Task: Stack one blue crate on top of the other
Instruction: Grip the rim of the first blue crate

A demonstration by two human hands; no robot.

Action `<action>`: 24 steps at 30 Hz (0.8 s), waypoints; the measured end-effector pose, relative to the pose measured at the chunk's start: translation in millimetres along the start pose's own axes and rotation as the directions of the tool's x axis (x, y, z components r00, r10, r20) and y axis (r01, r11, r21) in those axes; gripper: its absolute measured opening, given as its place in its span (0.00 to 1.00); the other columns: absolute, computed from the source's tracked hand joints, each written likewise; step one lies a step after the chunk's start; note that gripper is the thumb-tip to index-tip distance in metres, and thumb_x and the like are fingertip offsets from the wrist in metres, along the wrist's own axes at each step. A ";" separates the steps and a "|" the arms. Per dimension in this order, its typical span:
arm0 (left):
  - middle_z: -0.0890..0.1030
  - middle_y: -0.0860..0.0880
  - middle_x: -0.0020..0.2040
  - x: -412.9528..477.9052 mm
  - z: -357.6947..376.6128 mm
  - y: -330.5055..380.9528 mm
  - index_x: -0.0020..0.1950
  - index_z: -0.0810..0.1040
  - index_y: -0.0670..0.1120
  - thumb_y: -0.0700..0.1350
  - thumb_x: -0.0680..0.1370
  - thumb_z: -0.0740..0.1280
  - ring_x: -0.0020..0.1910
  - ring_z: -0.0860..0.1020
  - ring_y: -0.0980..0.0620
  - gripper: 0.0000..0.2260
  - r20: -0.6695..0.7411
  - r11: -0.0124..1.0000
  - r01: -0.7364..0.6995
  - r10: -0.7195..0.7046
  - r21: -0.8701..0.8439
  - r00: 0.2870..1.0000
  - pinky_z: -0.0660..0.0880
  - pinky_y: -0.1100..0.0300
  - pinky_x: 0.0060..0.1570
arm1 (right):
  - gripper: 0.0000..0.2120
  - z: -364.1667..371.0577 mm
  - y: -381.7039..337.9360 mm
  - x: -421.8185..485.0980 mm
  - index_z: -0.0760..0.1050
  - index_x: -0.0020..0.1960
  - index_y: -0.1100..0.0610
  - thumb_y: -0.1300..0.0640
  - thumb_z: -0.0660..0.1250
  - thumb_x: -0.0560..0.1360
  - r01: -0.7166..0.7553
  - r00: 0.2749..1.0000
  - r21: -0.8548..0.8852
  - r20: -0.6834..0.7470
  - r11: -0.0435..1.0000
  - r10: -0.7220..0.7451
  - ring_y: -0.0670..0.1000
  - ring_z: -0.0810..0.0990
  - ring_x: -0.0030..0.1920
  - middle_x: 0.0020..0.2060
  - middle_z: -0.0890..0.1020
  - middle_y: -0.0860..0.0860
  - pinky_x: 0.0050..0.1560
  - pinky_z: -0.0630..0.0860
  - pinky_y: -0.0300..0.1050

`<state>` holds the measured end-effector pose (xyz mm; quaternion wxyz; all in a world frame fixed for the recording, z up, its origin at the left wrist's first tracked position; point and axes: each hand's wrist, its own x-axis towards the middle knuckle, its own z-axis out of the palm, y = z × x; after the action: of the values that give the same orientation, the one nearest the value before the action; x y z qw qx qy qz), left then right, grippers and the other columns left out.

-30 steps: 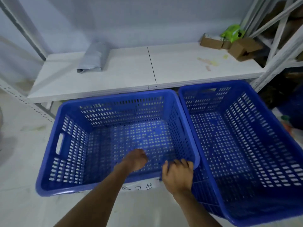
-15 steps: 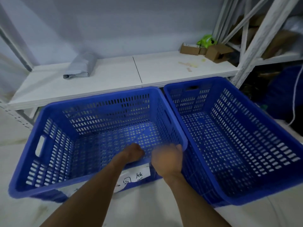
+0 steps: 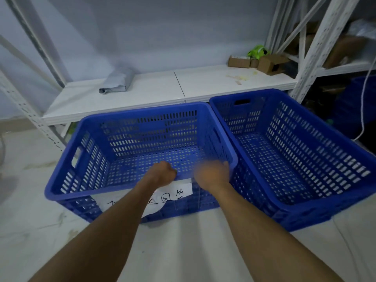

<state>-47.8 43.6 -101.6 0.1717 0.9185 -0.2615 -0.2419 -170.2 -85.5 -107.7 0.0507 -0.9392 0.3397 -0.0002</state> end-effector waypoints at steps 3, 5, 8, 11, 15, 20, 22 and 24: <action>0.81 0.37 0.53 -9.9 -7.0 -13.2 0.48 0.77 0.41 0.50 0.79 0.61 0.50 0.79 0.38 0.13 -0.081 0.997 0.024 -0.018 0.070 0.997 0.76 0.48 0.50 | 0.29 3.1 -9.6 -1.7 0.75 0.36 0.57 0.45 0.44 0.83 0.044 0.999 0.010 0.000 0.999 -0.044 0.56 0.77 0.46 0.40 0.81 0.55 0.62 0.66 0.55; 0.80 0.37 0.55 -12.7 -8.3 -21.9 0.54 0.77 0.39 0.52 0.80 0.59 0.51 0.79 0.38 0.17 -0.122 0.989 0.055 -0.038 0.140 0.992 0.77 0.47 0.51 | 0.32 8.6 -14.5 -5.9 0.75 0.33 0.57 0.43 0.42 0.83 0.052 0.998 -0.013 -0.016 0.999 -0.053 0.56 0.75 0.42 0.34 0.78 0.54 0.62 0.66 0.56; 0.80 0.39 0.55 -10.8 -5.8 -29.3 0.53 0.78 0.41 0.55 0.81 0.58 0.50 0.79 0.39 0.19 -0.159 0.972 0.073 -0.037 0.222 0.987 0.78 0.46 0.53 | 0.33 9.7 -17.1 -8.2 0.72 0.29 0.56 0.43 0.42 0.82 0.052 0.997 -0.065 -0.057 0.997 -0.056 0.55 0.72 0.36 0.28 0.74 0.52 0.61 0.66 0.57; 0.80 0.39 0.57 -5.7 -2.5 -30.6 0.56 0.78 0.42 0.59 0.80 0.55 0.52 0.79 0.39 0.23 -0.166 0.958 0.106 -0.063 0.267 0.984 0.77 0.45 0.56 | 0.32 8.7 -17.7 -4.7 0.72 0.29 0.56 0.43 0.43 0.82 0.054 0.998 -0.067 -0.029 0.996 -0.056 0.54 0.72 0.31 0.27 0.75 0.52 0.61 0.65 0.58; 0.79 0.40 0.62 -2.9 3.2 -28.9 0.62 0.77 0.43 0.63 0.80 0.51 0.58 0.78 0.38 0.28 -0.158 0.944 0.143 -0.099 0.297 0.982 0.73 0.45 0.59 | 0.32 10.5 -16.2 0.0 0.74 0.31 0.57 0.43 0.44 0.81 0.052 0.998 -0.065 -0.020 0.997 -0.053 0.54 0.73 0.31 0.29 0.77 0.53 0.62 0.66 0.59; 0.77 0.41 0.68 -3.5 4.8 -28.7 0.67 0.76 0.44 0.68 0.79 0.48 0.63 0.76 0.39 0.34 -0.133 0.922 0.180 -0.142 0.344 0.981 0.70 0.44 0.63 | 0.31 13.6 -13.9 -0.3 0.72 0.30 0.56 0.44 0.43 0.82 0.091 0.993 -0.090 -0.062 0.992 -0.097 0.54 0.72 0.30 0.27 0.75 0.52 0.62 0.67 0.59; 0.76 0.41 0.69 -4.5 3.9 -30.0 0.68 0.75 0.44 0.68 0.79 0.48 0.64 0.75 0.39 0.34 -0.126 0.919 0.195 -0.161 0.343 0.979 0.69 0.44 0.64 | 0.33 14.0 -13.6 -0.9 0.73 0.29 0.56 0.43 0.41 0.82 0.108 0.991 -0.113 -0.062 0.988 -0.115 0.54 0.72 0.29 0.26 0.75 0.52 0.62 0.65 0.58; 0.76 0.41 0.69 -7.3 4.2 -30.7 0.69 0.74 0.44 0.68 0.79 0.48 0.64 0.75 0.38 0.35 -0.121 0.918 0.206 -0.175 0.339 0.977 0.70 0.43 0.66 | 0.34 14.9 -12.6 -1.7 0.73 0.29 0.56 0.42 0.41 0.82 0.119 0.991 -0.121 -0.054 0.986 -0.127 0.54 0.72 0.29 0.26 0.75 0.52 0.61 0.65 0.58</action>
<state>-43.4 71.6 -116.0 -0.0070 0.9652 -0.2017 -0.1664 -162.9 -73.4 -121.2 -0.0150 -0.9592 0.2819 -0.0122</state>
